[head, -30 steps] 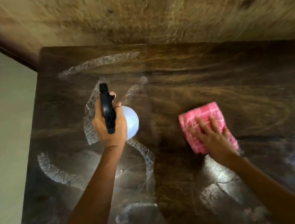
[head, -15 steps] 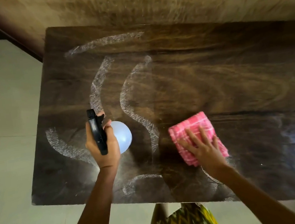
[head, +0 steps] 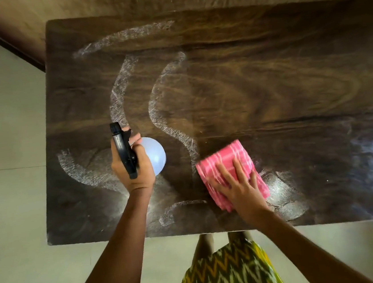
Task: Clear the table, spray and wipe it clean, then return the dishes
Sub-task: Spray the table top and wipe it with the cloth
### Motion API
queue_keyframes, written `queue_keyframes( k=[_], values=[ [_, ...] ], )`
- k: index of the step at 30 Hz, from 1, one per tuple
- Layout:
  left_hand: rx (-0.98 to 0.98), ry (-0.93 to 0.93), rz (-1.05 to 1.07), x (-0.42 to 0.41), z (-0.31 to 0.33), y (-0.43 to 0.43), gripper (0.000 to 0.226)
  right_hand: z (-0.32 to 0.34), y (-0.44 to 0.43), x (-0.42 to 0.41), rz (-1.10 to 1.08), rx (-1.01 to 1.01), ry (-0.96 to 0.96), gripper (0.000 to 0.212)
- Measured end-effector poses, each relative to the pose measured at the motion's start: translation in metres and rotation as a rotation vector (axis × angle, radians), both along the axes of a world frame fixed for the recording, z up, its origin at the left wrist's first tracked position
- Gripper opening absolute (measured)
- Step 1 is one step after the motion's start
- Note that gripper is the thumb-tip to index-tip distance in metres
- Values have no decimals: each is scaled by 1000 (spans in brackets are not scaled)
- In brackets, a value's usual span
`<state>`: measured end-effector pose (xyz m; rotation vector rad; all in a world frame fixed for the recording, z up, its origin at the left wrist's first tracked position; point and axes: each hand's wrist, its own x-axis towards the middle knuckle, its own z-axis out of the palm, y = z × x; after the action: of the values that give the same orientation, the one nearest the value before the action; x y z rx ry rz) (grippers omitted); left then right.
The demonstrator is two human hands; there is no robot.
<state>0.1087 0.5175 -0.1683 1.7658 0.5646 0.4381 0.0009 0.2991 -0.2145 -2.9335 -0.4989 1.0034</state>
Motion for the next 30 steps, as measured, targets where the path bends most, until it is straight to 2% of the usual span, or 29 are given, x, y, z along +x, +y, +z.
queue_keyframes(
  k=[2,4,7,10,13,15,16,18,20,21,23,25,27,30],
  values=[
    [40,-2,-20,-1,-4,2,33,7,-31,-34,31,-82,93,120],
    [68,-11,-44,-2,-5,1,29,15,-57,-31,-69,-53,84,116],
    [122,-14,-46,-1,-4,0,34,12,-70,14,-383,-2,-22,96],
    [113,-7,-37,-2,-5,1,37,4,-40,75,-528,3,-26,95],
    [63,-6,-29,-2,0,-1,29,1,4,82,-412,49,-48,91],
    [57,-16,-32,-3,2,-1,25,-4,22,42,-254,90,-75,89],
    [71,-9,-28,-3,2,-1,25,-4,24,14,-182,104,-99,93],
    [54,7,-18,-3,1,0,27,-5,13,-45,-55,34,-60,117],
    [16,31,-13,-3,0,2,27,-3,-18,-91,-38,-31,-1,138],
    [-3,39,-20,-4,0,2,26,-2,-35,-103,-69,-35,5,141],
    [-27,54,-33,-7,1,1,31,2,-59,-103,-193,23,-17,134],
    [-33,77,-49,-9,5,0,32,1,-63,-80,-373,57,-100,116],
    [-44,79,-59,-11,11,-1,31,-1,-48,-50,-519,48,-93,100],
    [-55,59,-82,-22,17,-2,36,-2,-3,-30,-497,84,-109,89]
  ],
)
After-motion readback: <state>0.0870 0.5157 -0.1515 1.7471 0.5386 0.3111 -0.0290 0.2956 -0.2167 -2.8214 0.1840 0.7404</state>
